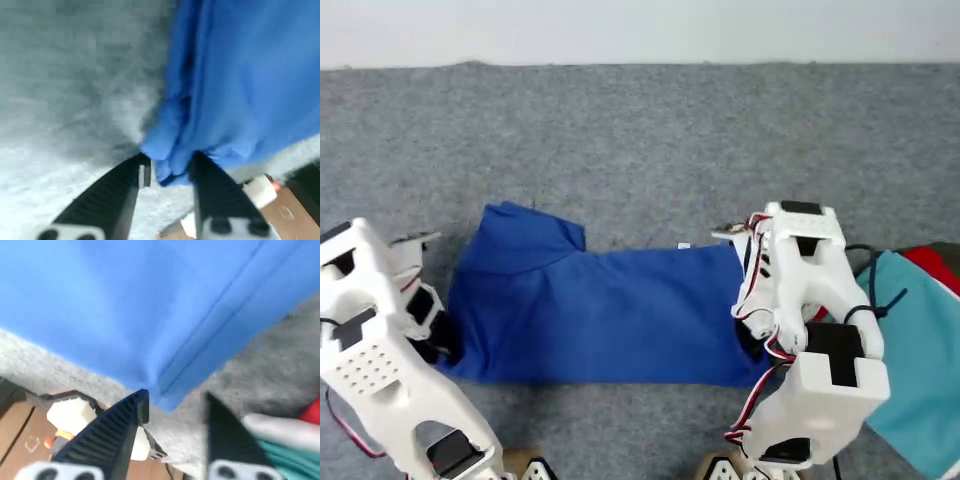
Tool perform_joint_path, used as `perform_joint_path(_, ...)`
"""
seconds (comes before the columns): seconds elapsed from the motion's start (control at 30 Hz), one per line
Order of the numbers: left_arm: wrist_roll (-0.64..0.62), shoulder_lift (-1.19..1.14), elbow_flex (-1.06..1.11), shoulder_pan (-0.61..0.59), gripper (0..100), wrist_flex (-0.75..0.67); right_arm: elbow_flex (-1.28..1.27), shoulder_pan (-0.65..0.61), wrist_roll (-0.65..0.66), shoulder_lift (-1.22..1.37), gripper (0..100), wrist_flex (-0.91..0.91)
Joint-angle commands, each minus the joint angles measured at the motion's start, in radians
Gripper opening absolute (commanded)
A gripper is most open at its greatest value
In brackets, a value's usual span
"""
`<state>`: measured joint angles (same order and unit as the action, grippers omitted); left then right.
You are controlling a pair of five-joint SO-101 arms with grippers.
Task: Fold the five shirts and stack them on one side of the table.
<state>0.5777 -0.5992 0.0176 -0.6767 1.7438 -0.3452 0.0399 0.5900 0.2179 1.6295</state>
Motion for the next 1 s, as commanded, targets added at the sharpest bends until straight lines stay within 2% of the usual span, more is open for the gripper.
perform_joint_path(0.0,0.04,0.006,-0.085,-0.017,19,0.008,0.08,-0.001,0.055,-0.036,34.8,0.087)
perform_joint_path(0.33,0.052,0.006,-0.131,0.092,22,0.008,0.203,-0.001,0.057,-0.036,35.1,0.16)
perform_joint_path(0.47,0.051,0.014,-0.219,0.089,22,0.008,0.218,-0.001,-0.014,-0.036,35.1,0.162)
perform_joint_path(0.73,0.052,0.015,-0.312,0.083,22,0.012,0.221,0.001,-0.015,-0.036,35.1,0.162)
perform_joint_path(0.83,0.052,0.015,-0.312,0.057,22,0.012,0.221,0.002,-0.015,-0.036,35.1,0.162)
perform_joint_path(0.97,0.052,0.012,-0.311,-0.054,22,0.012,0.218,0.001,-0.015,-0.036,35.1,0.159)
